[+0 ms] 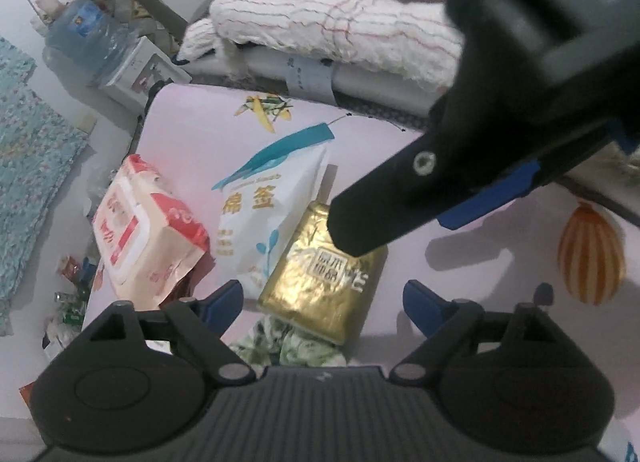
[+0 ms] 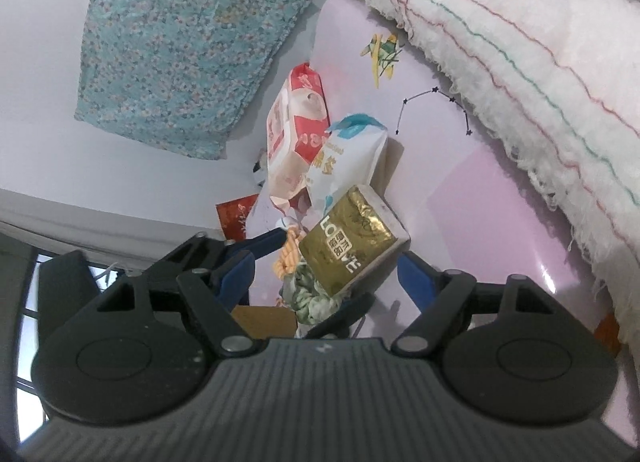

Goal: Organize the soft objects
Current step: 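Move the left tool to the gold LOVE packet and close on it, then lift the gold packet with the left tool while the right tool grasps the white cotton-swab bag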

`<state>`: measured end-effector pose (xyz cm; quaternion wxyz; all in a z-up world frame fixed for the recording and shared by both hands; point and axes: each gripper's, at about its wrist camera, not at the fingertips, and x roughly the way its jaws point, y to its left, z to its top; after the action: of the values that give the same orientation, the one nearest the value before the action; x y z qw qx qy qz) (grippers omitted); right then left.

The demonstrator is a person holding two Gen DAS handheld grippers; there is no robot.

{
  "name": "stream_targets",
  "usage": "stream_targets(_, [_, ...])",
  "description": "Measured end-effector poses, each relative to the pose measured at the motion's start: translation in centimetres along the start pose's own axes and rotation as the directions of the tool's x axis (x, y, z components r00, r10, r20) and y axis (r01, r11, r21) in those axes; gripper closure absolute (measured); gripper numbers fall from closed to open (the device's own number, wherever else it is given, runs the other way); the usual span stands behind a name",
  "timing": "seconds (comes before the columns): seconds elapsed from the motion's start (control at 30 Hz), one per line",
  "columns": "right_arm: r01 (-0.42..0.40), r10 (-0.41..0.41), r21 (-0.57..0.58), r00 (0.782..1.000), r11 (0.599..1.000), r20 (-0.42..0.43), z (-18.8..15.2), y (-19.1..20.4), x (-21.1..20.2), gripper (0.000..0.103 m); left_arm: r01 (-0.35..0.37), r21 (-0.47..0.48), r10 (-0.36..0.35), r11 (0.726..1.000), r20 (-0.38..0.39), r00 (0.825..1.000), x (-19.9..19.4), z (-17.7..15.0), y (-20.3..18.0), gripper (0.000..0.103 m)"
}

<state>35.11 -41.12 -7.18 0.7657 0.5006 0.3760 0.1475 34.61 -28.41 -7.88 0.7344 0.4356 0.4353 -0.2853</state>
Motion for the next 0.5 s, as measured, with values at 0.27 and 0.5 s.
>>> stream_targets(0.27, [-0.009, 0.01, -0.017, 0.999, 1.0, 0.037, 0.6, -0.4, -0.7, 0.024, 0.02, -0.089, -0.024, 0.996, -0.046, 0.999, 0.9, 0.4, 1.1, 0.044])
stream_targets(0.5, [-0.019, 0.022, -0.031, 0.996, 0.999, 0.087, 1.6, 0.6, -1.6, 0.024, 0.068, -0.273, -0.069, 0.96, 0.007, 0.998, -2.9, -0.6, 4.7, 0.045])
